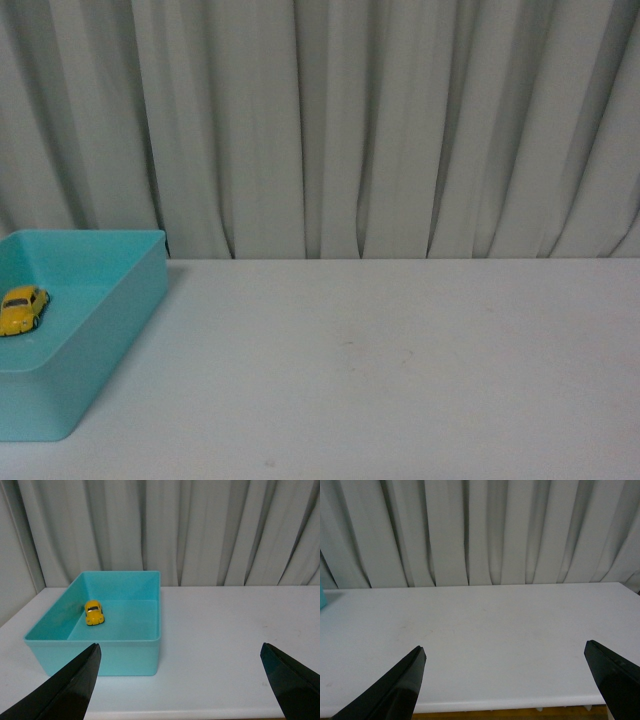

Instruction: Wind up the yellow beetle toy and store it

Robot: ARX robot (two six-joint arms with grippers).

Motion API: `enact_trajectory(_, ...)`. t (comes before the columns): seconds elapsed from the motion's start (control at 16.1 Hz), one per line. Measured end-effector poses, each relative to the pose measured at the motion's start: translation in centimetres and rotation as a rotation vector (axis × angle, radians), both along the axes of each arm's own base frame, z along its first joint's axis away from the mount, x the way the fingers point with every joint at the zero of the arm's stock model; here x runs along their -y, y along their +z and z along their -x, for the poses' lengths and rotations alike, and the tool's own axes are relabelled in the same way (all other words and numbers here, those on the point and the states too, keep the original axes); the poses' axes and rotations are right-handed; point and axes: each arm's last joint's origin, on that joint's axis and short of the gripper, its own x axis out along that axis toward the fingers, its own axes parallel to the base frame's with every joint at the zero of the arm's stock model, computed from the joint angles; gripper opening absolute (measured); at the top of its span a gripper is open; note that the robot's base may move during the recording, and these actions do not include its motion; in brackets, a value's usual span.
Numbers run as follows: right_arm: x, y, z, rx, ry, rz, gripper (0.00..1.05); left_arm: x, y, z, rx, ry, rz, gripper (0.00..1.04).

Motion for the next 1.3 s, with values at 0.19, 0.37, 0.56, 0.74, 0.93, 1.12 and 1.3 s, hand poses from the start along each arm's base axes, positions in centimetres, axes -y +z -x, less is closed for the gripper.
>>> enact_trajectory(0.19,0.00,0.00,0.00,0.000,0.000,0.000,0.98,0.00,0.00,0.00,0.000,0.000,0.000,0.98)
enact_trajectory(0.37,0.00,0.00,0.00,0.000,0.000,0.000,0.98,0.00,0.00,0.00,0.000,0.000,0.000,0.98)
enact_trajectory(0.56,0.00,0.00,0.00,0.000,0.000,0.000,0.98,0.00,0.00,0.00,0.000,0.000,0.000,0.98)
enact_trajectory(0.74,0.00,0.00,0.00,0.000,0.000,0.000,0.98,0.00,0.00,0.00,0.000,0.000,0.000,0.98)
enact_trajectory(0.93,0.00,0.00,0.00,0.000,0.000,0.000,0.98,0.00,0.00,0.00,0.000,0.000,0.000,0.98)
enact_trajectory(1.12,0.00,0.01,0.00,0.001,0.000,0.000,0.98,0.00,0.00,0.00,0.000,0.000,0.000,0.98)
enact_trajectory(1.3,0.00,0.02,0.00,0.002,0.000,0.000,0.98,0.00,0.00,0.00,0.000,0.001,0.000,0.98)
